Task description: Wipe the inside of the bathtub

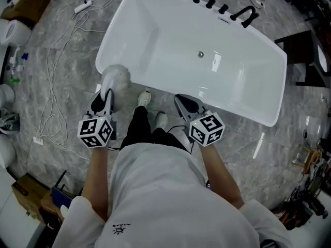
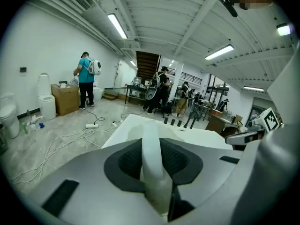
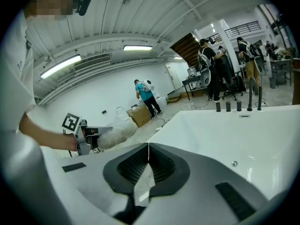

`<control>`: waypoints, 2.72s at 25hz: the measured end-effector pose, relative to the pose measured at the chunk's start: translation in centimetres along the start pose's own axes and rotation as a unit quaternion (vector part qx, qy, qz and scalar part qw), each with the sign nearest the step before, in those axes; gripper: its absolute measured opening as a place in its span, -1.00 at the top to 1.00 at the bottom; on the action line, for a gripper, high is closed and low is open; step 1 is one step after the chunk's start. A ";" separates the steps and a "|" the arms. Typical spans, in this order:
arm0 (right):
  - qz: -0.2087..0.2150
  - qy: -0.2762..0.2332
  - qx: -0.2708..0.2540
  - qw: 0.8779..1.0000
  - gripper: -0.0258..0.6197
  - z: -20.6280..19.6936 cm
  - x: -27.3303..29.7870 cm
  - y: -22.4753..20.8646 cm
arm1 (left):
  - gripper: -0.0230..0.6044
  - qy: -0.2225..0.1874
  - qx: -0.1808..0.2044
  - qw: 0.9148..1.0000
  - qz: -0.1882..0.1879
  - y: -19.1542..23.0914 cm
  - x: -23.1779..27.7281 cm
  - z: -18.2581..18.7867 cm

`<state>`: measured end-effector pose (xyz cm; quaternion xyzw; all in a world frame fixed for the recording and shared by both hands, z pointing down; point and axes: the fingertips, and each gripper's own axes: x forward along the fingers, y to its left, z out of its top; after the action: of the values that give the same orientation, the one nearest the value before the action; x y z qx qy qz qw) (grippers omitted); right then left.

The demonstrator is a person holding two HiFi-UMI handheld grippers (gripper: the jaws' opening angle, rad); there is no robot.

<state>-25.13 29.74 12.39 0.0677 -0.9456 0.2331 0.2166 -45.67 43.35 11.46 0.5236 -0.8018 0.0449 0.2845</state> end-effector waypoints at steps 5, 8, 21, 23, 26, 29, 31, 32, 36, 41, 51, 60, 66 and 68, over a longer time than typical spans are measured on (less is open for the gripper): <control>-0.022 0.002 0.010 1.000 0.85 1.6 2.8 -1.8 | 0.60 0.026 0.008 0.999 -0.019 2.2 4.3 0.3; -0.035 -0.002 0.011 0.999 0.86 2.7 4.1 -2.5 | 0.60 0.040 0.007 0.999 -0.035 3.1 6.7 0.3; -0.072 0.006 0.051 0.996 0.85 3.4 9.6 -6.0 | 0.60 0.131 0.033 0.985 -0.109 3.6 16.7 -2.3; -0.075 0.002 0.063 0.995 0.85 3.4 10.1 -6.4 | 0.60 0.137 0.039 0.983 -0.112 3.4 17.7 -2.5; -0.066 0.006 0.071 0.995 0.85 2.7 10.7 -6.9 | 0.60 0.144 0.043 0.983 -0.106 3.3 18.7 -3.1; -0.040 0.017 0.069 0.997 0.85 1.5 11.8 -7.5 | 0.60 0.155 0.048 0.983 -0.086 4.1 20.0 -4.6; -0.016 0.030 0.057 0.998 0.86 0.4 12.9 -7.8 | 0.60 0.169 0.060 0.981 -0.069 5.3 21.2 -6.1; -0.005 0.038 0.051 0.998 0.85 -0.2 13.5 -8.0 | 0.60 0.178 0.067 0.980 -0.061 6.0 21.8 -6.9; 0.015 0.052 0.053 0.997 0.85 -2.9 14.9 -9.4 | 0.60 0.205 0.080 0.975 -0.039 8.5 23.1 -10.3; 0.019 0.067 0.057 0.996 0.85 -5.9 17.2 -10.7 | 0.60 0.232 0.082 0.969 -0.019 11.2 24.1 -13.4; 0.046 0.089 0.032 0.994 0.86 -9.7 23.0 -10.0 | 0.60 0.277 0.083 0.956 -0.052 12.7 27.5 -16.4; 0.065 0.100 0.034 0.992 0.85 -10.7 27.2 -9.9 | 0.60 0.350 0.128 0.924 -0.091 15.5 29.6 -17.5; 0.071 0.099 0.042 0.992 0.85 -11.1 29.4 -9.3 | 0.60 0.401 0.154 0.894 -0.130 16.1 30.1 -18.8; 0.070 0.098 0.046 0.992 0.85 -11.1 30.0 -9.3 | 0.60 0.418 0.168 0.881 -0.141 16.1 30.4 -19.3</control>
<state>-45.71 25.89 38.31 -0.0116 -0.9107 0.2961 0.2876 -60.49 32.99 46.49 0.6040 -0.5061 0.3530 0.5045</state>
